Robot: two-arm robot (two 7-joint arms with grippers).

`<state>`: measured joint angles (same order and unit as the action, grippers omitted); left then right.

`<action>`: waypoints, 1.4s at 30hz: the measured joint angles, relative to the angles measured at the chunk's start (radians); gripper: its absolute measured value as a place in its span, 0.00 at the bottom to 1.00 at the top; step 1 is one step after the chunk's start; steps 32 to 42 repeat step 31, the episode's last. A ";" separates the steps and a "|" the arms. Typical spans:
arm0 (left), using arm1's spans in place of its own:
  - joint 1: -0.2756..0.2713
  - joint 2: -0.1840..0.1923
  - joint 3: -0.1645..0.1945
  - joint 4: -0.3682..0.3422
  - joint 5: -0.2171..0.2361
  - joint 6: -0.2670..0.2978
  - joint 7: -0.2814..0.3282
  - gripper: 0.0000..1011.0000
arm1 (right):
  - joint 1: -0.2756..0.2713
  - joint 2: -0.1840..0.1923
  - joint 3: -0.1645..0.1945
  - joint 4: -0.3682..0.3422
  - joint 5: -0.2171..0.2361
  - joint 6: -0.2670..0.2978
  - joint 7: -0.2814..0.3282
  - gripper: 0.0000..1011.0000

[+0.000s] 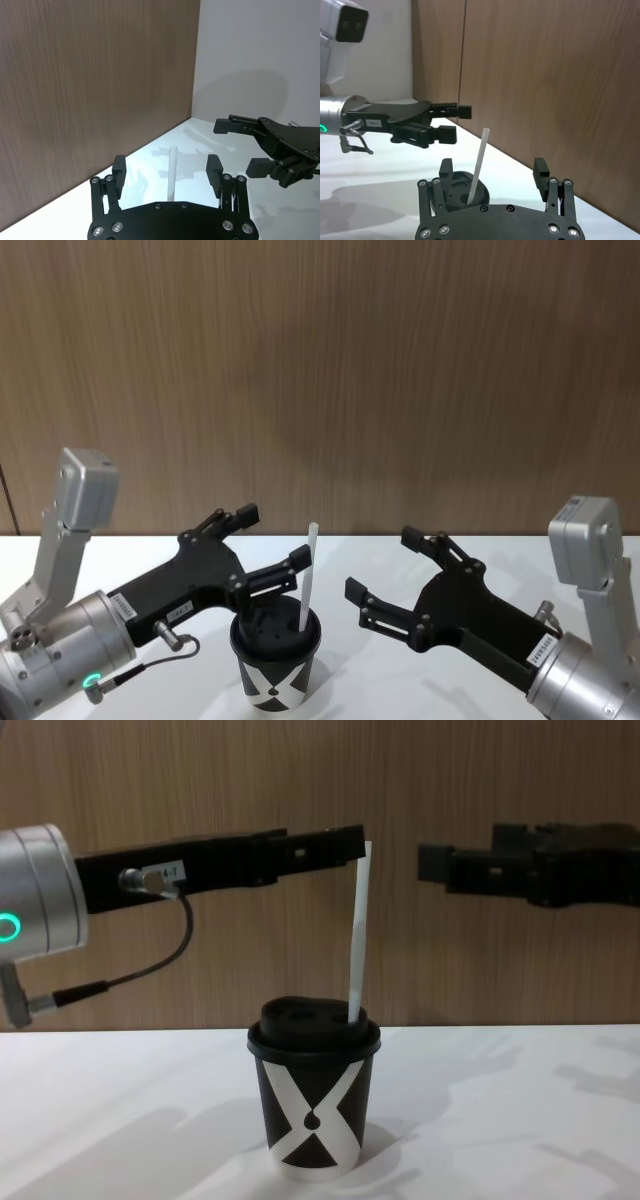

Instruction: Pick up the straw with one hand, pass it to the other hand, and insert it into the cup.

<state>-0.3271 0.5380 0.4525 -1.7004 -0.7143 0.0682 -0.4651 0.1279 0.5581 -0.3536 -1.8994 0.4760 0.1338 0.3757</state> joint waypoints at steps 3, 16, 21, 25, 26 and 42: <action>0.010 0.002 -0.002 -0.005 0.004 -0.003 0.003 0.99 | -0.021 0.001 0.008 -0.023 -0.008 0.025 -0.030 0.99; 0.061 0.003 -0.009 -0.026 0.025 -0.022 0.014 0.99 | -0.135 0.011 0.046 -0.139 -0.022 0.127 -0.140 0.99; 0.071 0.003 -0.010 -0.031 0.029 -0.025 0.016 0.99 | -0.160 0.012 0.055 -0.165 -0.023 0.145 -0.159 0.99; 0.077 0.002 -0.011 -0.033 0.032 -0.027 0.017 0.99 | -0.173 0.013 0.060 -0.178 -0.024 0.155 -0.168 0.99; 0.079 0.002 -0.011 -0.034 0.033 -0.028 0.017 0.99 | -0.175 0.013 0.061 -0.180 -0.024 0.156 -0.169 0.99; 0.084 0.002 -0.012 -0.036 0.035 -0.030 0.018 0.99 | -0.187 0.014 0.065 -0.191 -0.024 0.165 -0.178 0.99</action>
